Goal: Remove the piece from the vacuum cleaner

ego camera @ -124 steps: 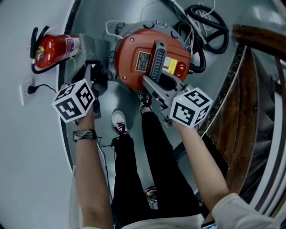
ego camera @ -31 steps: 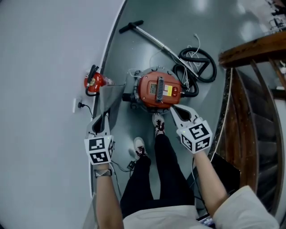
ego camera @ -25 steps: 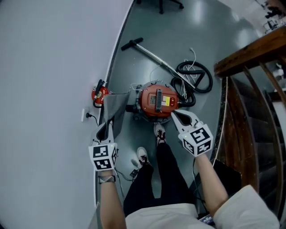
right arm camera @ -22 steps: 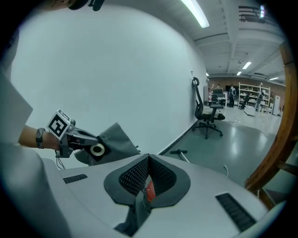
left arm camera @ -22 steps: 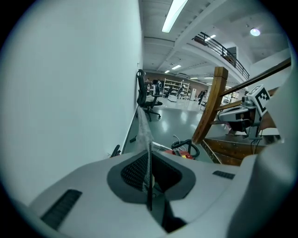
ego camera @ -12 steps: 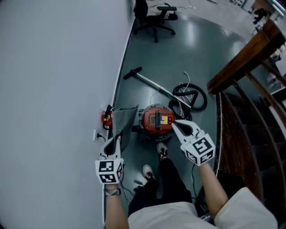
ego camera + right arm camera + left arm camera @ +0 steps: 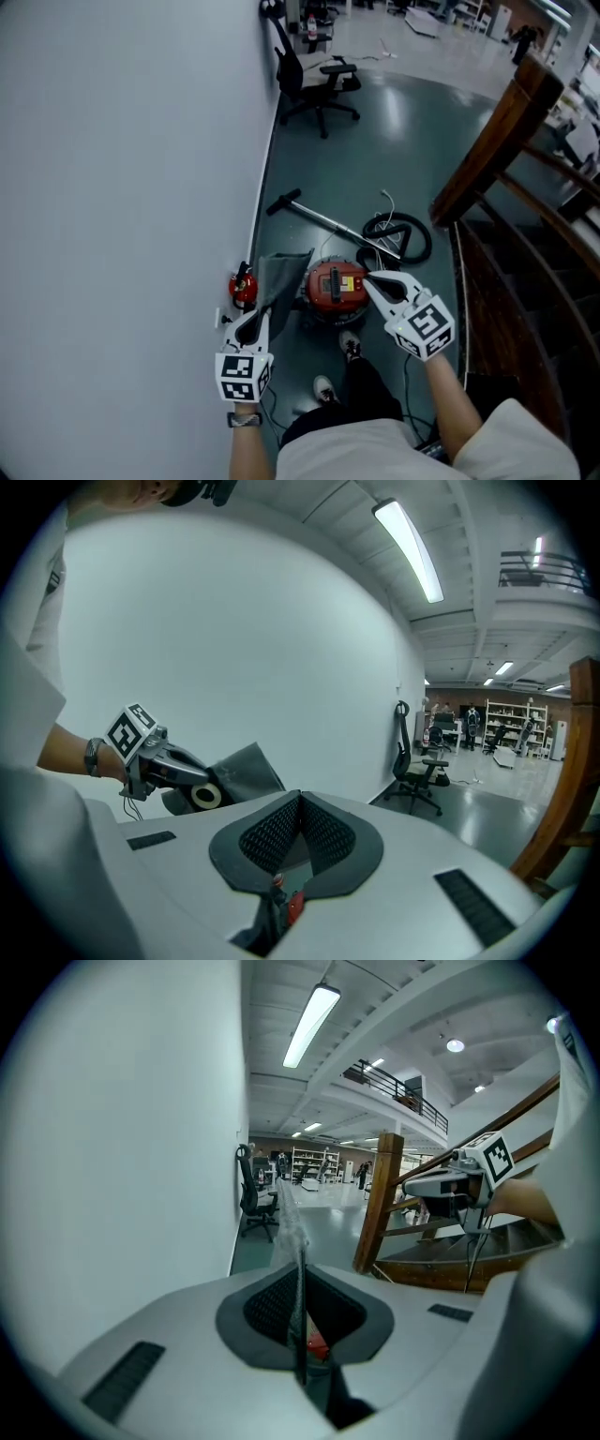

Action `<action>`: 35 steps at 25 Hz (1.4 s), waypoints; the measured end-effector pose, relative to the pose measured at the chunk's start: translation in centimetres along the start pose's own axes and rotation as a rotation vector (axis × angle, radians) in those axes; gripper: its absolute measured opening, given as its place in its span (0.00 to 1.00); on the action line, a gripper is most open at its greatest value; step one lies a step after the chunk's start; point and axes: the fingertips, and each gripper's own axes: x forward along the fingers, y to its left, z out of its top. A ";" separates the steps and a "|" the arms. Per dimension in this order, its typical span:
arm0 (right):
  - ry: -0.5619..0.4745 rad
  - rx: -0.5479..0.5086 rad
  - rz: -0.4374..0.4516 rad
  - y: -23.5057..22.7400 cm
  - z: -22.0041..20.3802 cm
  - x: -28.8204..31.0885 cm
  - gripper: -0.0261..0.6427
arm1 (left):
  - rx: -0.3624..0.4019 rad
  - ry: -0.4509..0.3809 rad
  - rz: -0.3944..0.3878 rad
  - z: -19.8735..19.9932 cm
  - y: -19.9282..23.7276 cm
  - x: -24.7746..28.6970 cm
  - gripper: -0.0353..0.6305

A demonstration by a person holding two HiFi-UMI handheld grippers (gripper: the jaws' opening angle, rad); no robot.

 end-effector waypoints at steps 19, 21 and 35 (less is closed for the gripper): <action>-0.133 -0.184 -0.001 4.4 10.2 -8.3 0.08 | 0.211 -0.190 -0.034 10.4 -3.9 -10.6 0.09; -0.129 -0.206 0.004 4.7 10.5 -8.9 0.08 | 0.241 -0.201 -0.027 11.0 -3.9 -11.5 0.09; -0.145 -0.298 -0.012 6.3 12.4 -13.0 0.08 | 0.373 -0.224 0.015 13.7 -5.2 -15.3 0.09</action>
